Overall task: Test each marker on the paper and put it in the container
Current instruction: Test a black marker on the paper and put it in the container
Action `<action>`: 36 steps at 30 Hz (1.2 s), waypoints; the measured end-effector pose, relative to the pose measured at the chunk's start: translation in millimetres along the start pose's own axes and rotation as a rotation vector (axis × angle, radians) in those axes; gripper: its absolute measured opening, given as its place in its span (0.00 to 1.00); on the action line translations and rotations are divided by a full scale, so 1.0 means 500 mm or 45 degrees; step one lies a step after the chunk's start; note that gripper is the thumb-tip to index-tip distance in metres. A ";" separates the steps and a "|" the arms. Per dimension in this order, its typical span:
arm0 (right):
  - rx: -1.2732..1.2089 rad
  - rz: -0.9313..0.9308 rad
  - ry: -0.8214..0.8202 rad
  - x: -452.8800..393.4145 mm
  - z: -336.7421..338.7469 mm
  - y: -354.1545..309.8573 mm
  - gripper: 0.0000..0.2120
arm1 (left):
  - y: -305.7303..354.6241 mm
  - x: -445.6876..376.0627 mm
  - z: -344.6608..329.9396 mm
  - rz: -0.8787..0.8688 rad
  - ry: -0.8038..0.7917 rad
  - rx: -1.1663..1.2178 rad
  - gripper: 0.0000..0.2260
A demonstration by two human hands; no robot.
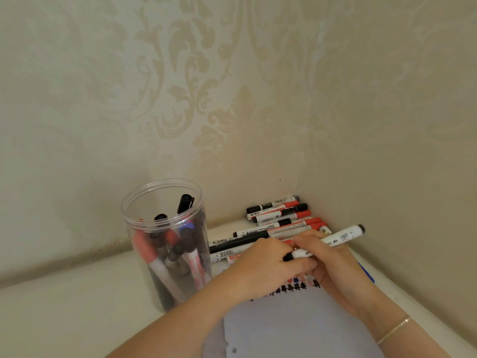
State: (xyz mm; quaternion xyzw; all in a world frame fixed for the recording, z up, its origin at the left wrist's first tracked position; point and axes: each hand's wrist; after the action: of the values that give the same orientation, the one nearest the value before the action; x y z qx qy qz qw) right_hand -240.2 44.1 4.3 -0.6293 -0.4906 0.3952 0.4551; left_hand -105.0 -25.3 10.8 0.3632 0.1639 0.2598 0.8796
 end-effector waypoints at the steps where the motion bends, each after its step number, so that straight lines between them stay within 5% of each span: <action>1: 0.009 -0.004 -0.024 0.002 0.000 -0.003 0.08 | 0.001 0.001 0.004 0.034 -0.016 0.106 0.16; 5: 0.012 0.014 0.031 0.003 -0.002 0.002 0.09 | 0.006 0.004 0.024 0.047 -0.128 0.090 0.11; 9: -0.053 0.156 0.417 -0.005 0.029 0.002 0.07 | -0.001 0.004 0.031 0.160 -0.124 -0.188 0.22; 12: -0.080 0.130 0.556 -0.003 0.059 0.005 0.07 | -0.013 0.004 0.006 0.151 -0.034 -0.430 0.16; 16: 0.009 0.052 0.585 -0.003 0.070 0.023 0.09 | -0.030 0.003 -0.033 0.045 0.091 -0.251 0.02; 23: 0.733 0.068 0.838 -0.015 0.064 0.053 0.15 | -0.059 -0.003 -0.059 -0.017 0.138 -0.120 0.10; 36: 0.879 0.143 0.861 -0.015 0.063 0.060 0.17 | -0.072 -0.005 -0.067 -0.039 0.210 -0.052 0.10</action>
State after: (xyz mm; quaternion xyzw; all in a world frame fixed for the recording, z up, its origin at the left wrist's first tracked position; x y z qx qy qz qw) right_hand -263.7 39.2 -32.7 -0.5602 -0.1209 0.3321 0.7492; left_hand -110.8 -29.8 -37.9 0.3201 0.2360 0.2786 0.8742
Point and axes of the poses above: each hand's wrist, its own x-axis away from the middle knuckle, its own z-axis out of the back of the hand, y = z × x, and after that the axes turned 1 degree about -x, right-handed
